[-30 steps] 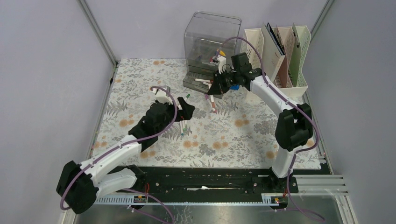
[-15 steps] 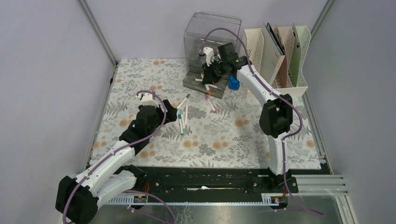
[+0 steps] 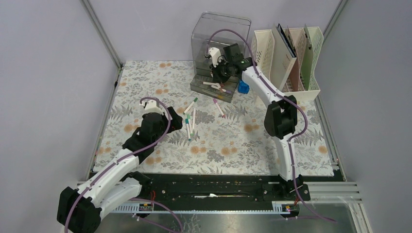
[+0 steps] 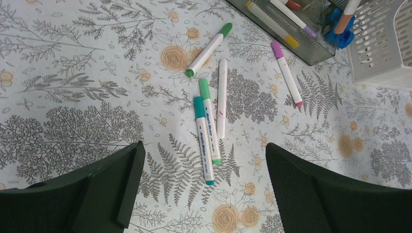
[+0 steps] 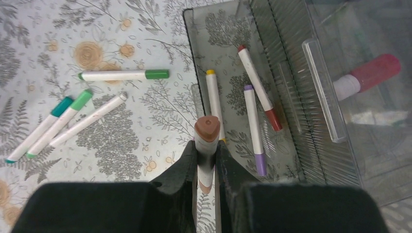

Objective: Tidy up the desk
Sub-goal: Place the stationery in the drawer.

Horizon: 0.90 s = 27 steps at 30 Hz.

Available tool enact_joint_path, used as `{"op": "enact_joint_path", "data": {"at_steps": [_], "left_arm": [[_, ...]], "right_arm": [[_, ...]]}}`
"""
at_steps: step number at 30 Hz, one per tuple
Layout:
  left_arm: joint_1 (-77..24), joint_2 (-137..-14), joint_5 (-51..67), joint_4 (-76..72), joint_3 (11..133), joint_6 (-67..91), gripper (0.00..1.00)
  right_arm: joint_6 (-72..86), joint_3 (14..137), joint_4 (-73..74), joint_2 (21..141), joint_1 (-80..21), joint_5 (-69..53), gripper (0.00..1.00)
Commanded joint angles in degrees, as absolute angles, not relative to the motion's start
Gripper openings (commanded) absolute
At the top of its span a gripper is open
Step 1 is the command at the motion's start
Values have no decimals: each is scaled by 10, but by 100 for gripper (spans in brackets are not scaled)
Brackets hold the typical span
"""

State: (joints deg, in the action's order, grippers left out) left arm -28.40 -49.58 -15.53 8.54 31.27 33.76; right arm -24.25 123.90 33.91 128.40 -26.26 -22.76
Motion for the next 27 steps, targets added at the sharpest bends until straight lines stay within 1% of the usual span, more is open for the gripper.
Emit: {"op": "enact_joint_path", "data": {"at_steps": [1, 6, 8, 11, 12, 16, 19, 24, 27], "left_arm": [[-280, -478, -168, 72, 299, 373, 99], [-280, -475, -158, 51, 283, 414, 99], [-280, -476, -150, 39, 275, 431, 99], [-280, -476, -138, 31, 268, 451, 99], [-280, -475, -135, 31, 267, 454, 99], [-280, -468, -128, 31, 263, 468, 99], [-280, -465, -117, 21, 254, 479, 99], [-280, -481, -86, 2, 241, 495, 98], [-279, -507, -74, -12, 242, 505, 94]], "right_arm": [[-251, 1275, 313, 1304, -269, -155, 5], [-278, 1259, 258, 1315, -269, -94, 6], [-290, 1253, 239, 1319, -269, -80, 9], [-303, 1239, 217, 1322, -269, -73, 20], [-305, 1234, 212, 1323, -268, -73, 27], [-301, 1217, 210, 1322, -268, -74, 41], [-293, 1196, 206, 1309, -269, -73, 49], [-262, 1142, 207, 1257, -269, -107, 50], [-237, 1098, 221, 1210, -269, -161, 51]]}}
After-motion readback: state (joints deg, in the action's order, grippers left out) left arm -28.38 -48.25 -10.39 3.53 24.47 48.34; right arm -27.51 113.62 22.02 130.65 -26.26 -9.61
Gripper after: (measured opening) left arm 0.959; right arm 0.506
